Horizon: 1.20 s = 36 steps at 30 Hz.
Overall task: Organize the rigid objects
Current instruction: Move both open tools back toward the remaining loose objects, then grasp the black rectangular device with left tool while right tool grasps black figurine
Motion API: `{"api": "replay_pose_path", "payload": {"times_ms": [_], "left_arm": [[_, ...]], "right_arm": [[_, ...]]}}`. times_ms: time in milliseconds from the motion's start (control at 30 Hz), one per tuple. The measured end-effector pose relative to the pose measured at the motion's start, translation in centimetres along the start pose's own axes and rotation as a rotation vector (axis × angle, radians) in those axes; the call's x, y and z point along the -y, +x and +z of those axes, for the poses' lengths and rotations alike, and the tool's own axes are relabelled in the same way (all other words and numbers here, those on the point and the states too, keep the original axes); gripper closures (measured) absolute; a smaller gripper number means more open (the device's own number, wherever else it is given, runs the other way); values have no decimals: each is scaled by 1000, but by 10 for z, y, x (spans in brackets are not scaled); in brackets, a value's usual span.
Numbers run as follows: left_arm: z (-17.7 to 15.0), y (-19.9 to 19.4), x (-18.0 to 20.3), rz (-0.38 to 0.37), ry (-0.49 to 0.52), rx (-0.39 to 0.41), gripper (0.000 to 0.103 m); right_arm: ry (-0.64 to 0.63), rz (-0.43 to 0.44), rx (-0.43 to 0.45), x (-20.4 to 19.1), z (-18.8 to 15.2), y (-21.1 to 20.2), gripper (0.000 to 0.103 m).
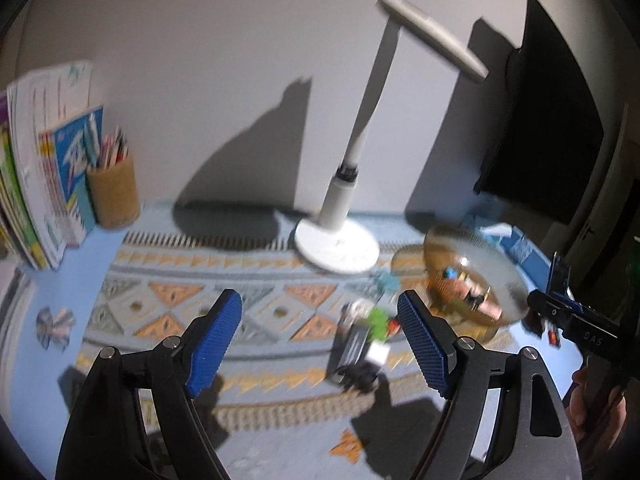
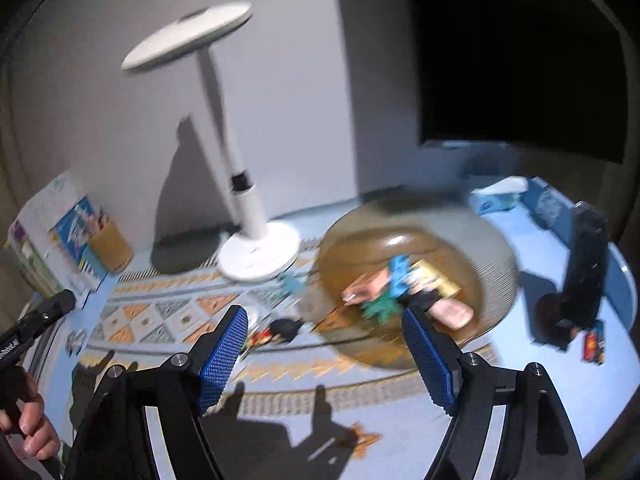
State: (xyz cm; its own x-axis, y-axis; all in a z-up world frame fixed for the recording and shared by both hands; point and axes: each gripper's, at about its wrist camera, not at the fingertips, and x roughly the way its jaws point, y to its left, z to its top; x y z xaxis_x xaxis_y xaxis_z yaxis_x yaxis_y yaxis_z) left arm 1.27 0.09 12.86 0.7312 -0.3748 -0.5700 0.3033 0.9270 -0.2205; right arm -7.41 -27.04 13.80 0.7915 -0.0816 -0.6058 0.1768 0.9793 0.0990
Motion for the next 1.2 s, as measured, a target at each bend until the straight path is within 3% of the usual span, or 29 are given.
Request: {"api": "replay_pose_path", "payload": {"times_ms": [300,533,733,800,967,1067,1200], "left_arm": [[-61,57,10,21,178,-184,24],[-67,95,-6,-23,84,-247,24],[-59,115,0,15,131,-255,24],[-50,122,1,-2,125,-256,24],[-44,146,5,-109,131,-313,24],[-50,150,-2,-197,75,-331,25],[-54,154,-7,-226,51,-333,24]], "right_arm": [[37,46,-165,-22,-56,53,25],[-18,85,-261,-48,-86,82,25],[-63,72,-292,-61,-90,106,28],[-81,102,-308,-69,-91,113,33],[-98,162,-331,-84,-90,127,33],[-116,183,-334,-93,-90,132,33],[-139,174,-316,-104,-87,140,33]]}}
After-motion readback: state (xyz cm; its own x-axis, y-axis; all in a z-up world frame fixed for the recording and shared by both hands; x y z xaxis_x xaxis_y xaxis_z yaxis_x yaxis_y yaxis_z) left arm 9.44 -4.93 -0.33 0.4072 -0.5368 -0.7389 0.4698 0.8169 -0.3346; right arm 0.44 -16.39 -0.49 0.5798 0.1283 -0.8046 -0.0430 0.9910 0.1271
